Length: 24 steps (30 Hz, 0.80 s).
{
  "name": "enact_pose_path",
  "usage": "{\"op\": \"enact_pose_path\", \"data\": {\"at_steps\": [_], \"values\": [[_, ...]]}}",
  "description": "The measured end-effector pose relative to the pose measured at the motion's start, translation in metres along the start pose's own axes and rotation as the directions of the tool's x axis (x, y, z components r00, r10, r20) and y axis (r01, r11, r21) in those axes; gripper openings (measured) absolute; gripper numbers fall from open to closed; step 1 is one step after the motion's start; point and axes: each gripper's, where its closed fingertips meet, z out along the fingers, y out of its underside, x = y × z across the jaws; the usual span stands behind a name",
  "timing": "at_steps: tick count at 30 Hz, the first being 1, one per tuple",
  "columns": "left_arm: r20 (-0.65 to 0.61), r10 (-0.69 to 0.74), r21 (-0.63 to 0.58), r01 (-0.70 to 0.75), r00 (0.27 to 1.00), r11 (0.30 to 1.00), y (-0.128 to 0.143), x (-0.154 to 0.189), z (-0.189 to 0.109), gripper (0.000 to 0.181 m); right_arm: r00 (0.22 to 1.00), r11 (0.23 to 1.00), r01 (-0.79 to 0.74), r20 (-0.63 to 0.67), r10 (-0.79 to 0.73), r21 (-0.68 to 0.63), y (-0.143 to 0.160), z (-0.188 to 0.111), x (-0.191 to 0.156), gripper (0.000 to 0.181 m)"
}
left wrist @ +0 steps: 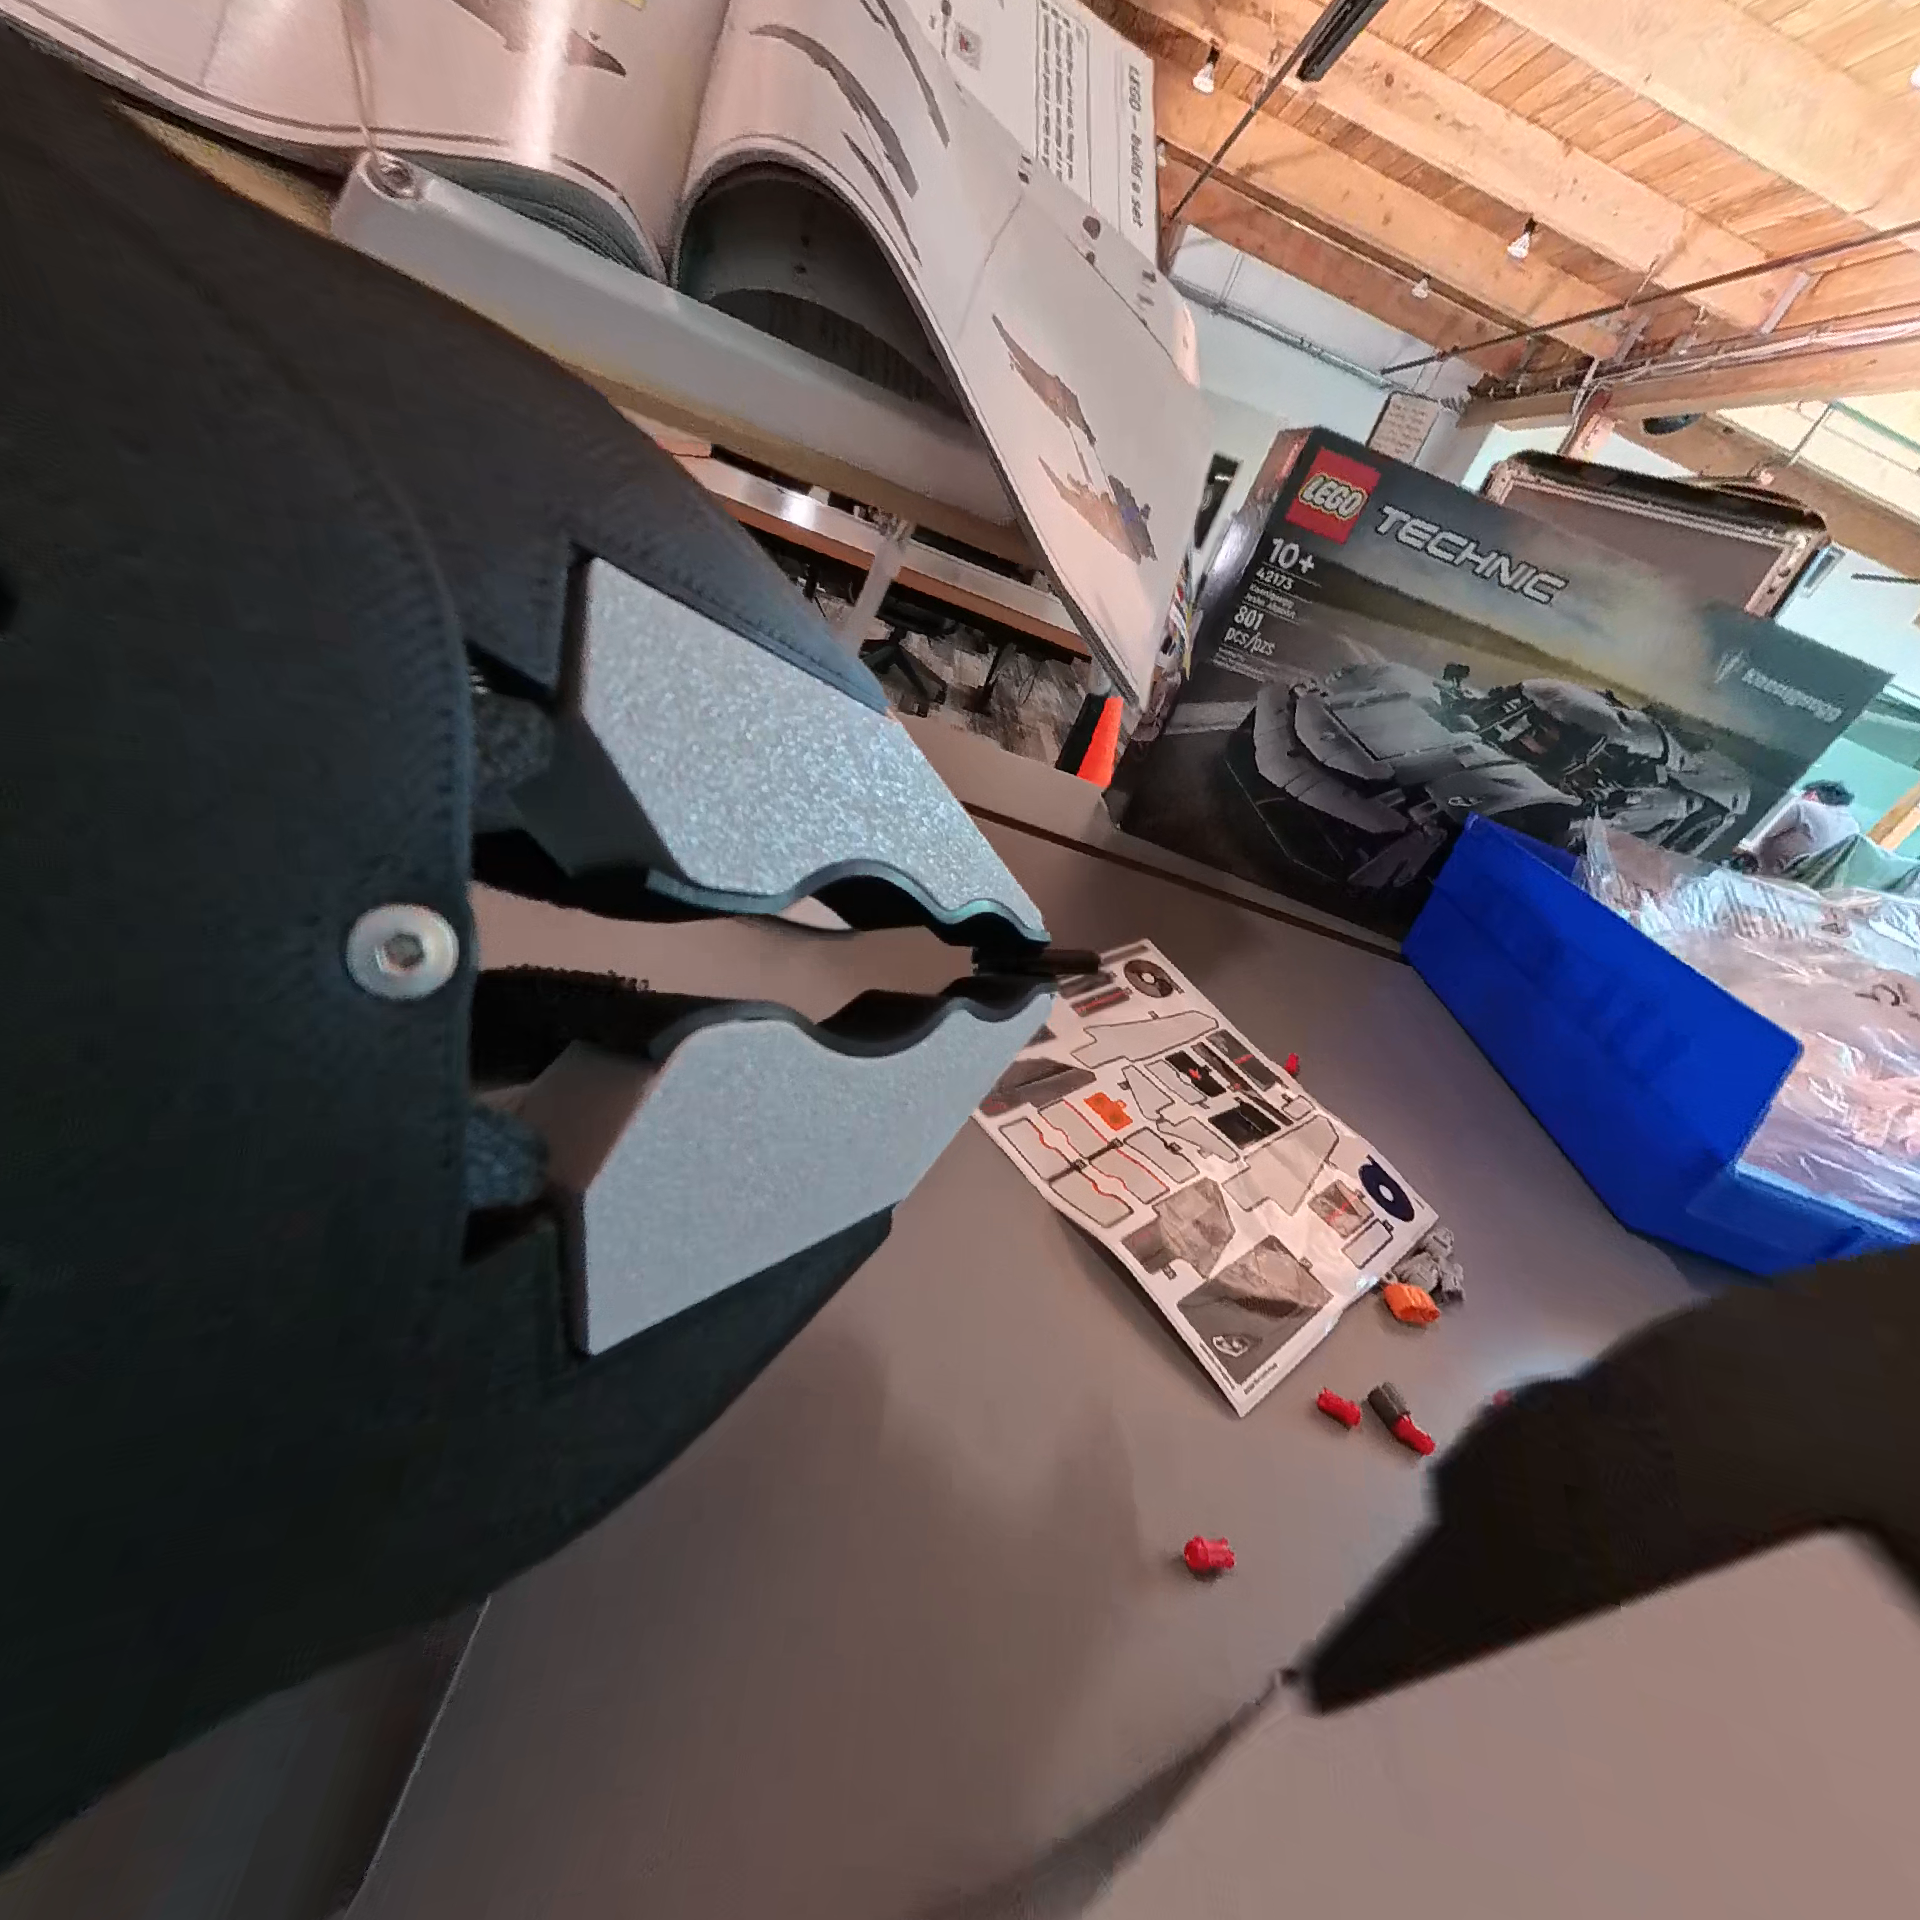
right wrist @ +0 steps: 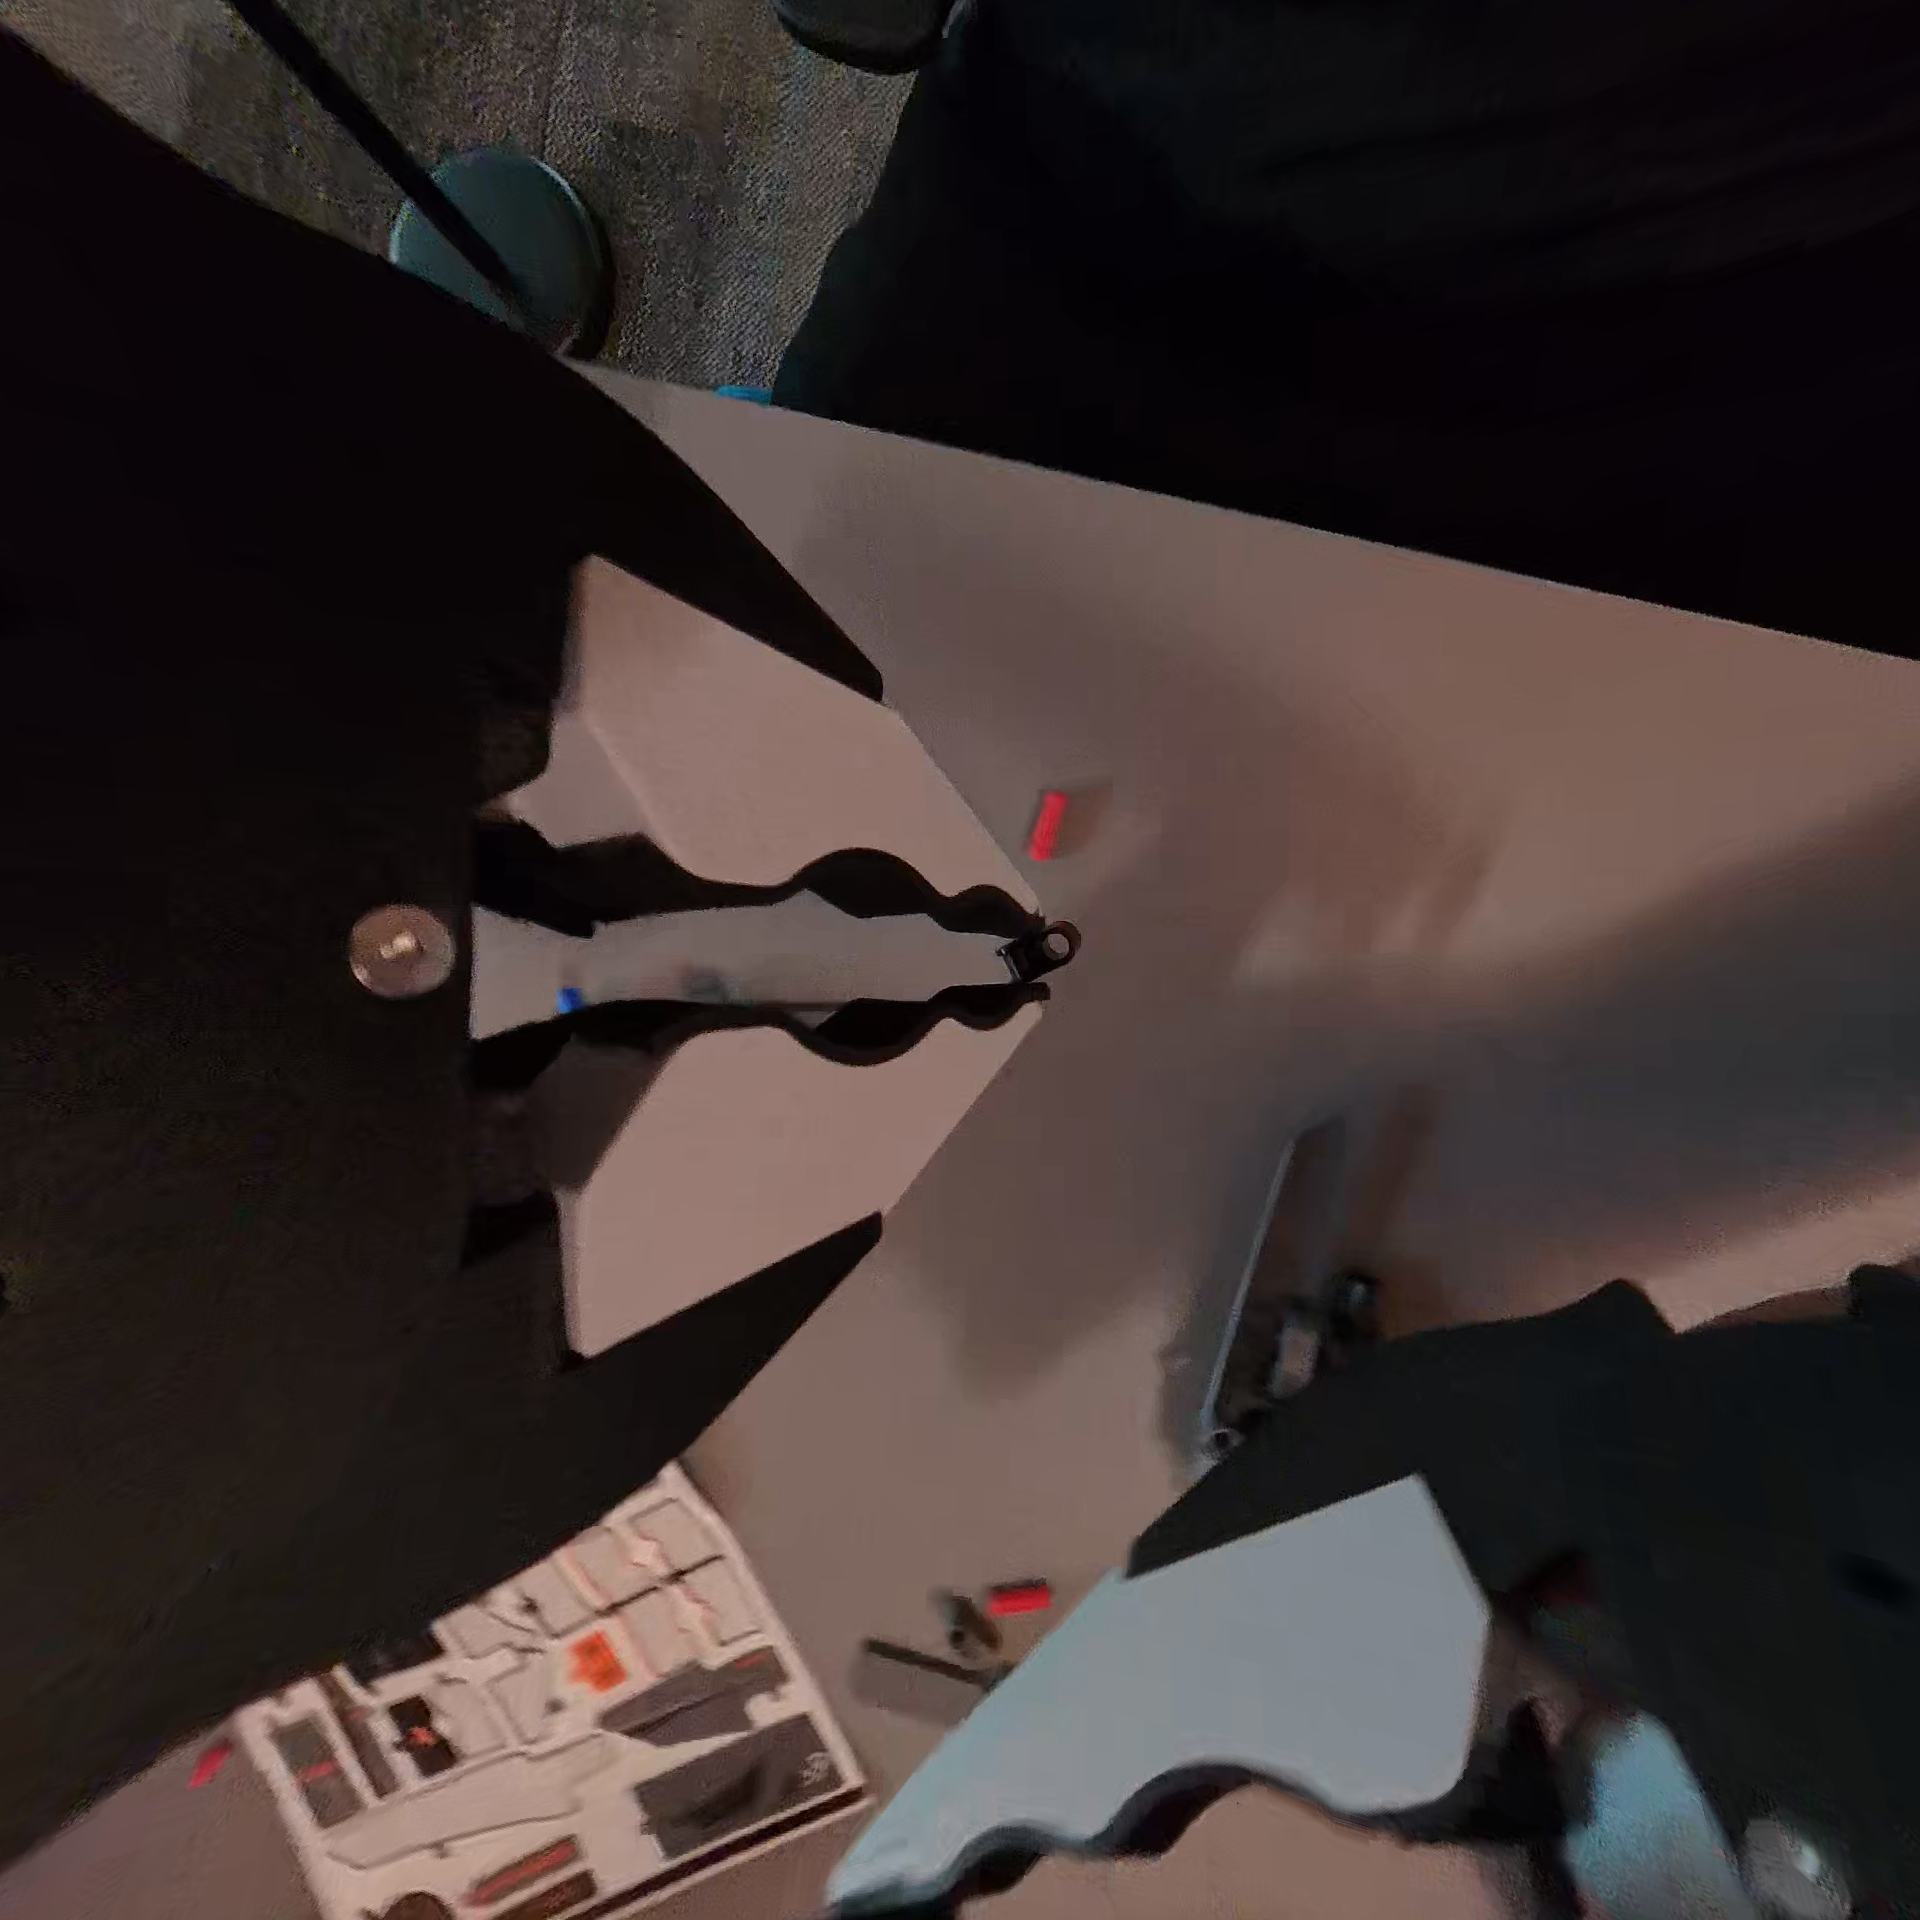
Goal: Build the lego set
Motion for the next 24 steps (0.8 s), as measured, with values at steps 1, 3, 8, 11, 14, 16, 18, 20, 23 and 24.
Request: {"op": "enact_pose_path", "data": {"at_steps": [1, 3, 8, 11, 14, 16, 18, 20, 23, 24], "values": [[0.005, -0.007, 0.001, 0.007, 1.000, 1.000, 0.001, -0.003, -0.001, 0.001, 1.000, 1.000, 0.013, 0.016, -0.012, -0.011, -0.003, 0.007, 0.002, 0.006], [0.011, -0.018, 0.011, 0.018, 1.000, 1.000, 0.002, -0.007, -0.003, 0.001, 0.998, 0.999, 0.031, 0.056, -0.030, -0.014, -0.008, 0.020, 0.003, 0.007], [0.014, -0.065, 0.012, 0.065, 0.998, 0.998, 0.008, -0.016, -0.006, 0.001, 0.995, 1.000, 0.024, 0.098, -0.023, -0.002, -0.014, 0.025, 0.004, 0.007], [0.021, -0.061, 0.011, 0.061, 0.998, 0.998, 0.010, -0.019, -0.006, 0.001, 0.994, 1.000, 0.012, 0.109, -0.010, -0.011, -0.012, 0.027, 0.002, 0.007], [0.014, -0.076, 0.004, 0.076, 0.997, 0.997, 0.012, -0.019, -0.005, 0.001, 0.995, 0.999, 0.003, 0.095, 0.001, -0.038, -0.003, 0.029, 0.002, 0.007], [0.015, -0.083, 0.000, 0.083, 0.996, 0.997, 0.015, -0.021, -0.005, 0.001, 0.997, 0.999, -0.004, 0.076, 0.006, -0.033, 0.000, 0.028, 0.003, 0.007], [0.017, -0.098, -0.002, 0.098, 0.995, 0.995, 0.018, -0.024, -0.006, 0.001, 0.998, 1.000, -0.021, 0.062, 0.021, -0.008, -0.001, 0.025, 0.003, 0.007], [0.015, -0.117, -0.008, 0.117, 0.993, 0.993, 0.020, -0.026, -0.008, 0.001, 0.999, 1.000, -0.029, 0.043, 0.028, 0.010, -0.001, 0.021, 0.004, 0.006], [-0.007, -0.096, -0.032, 0.096, 0.995, 0.995, 0.023, -0.025, -0.016, 0.001, 0.999, 0.999, -0.037, 0.031, 0.036, 0.032, -0.002, 0.016, 0.005, 0.007], [-0.006, -0.065, -0.035, 0.065, 0.998, 0.997, 0.023, -0.027, -0.022, 0.001, 0.999, 0.999, -0.038, 0.030, 0.037, 0.035, -0.003, 0.015, 0.004, 0.006]]}}
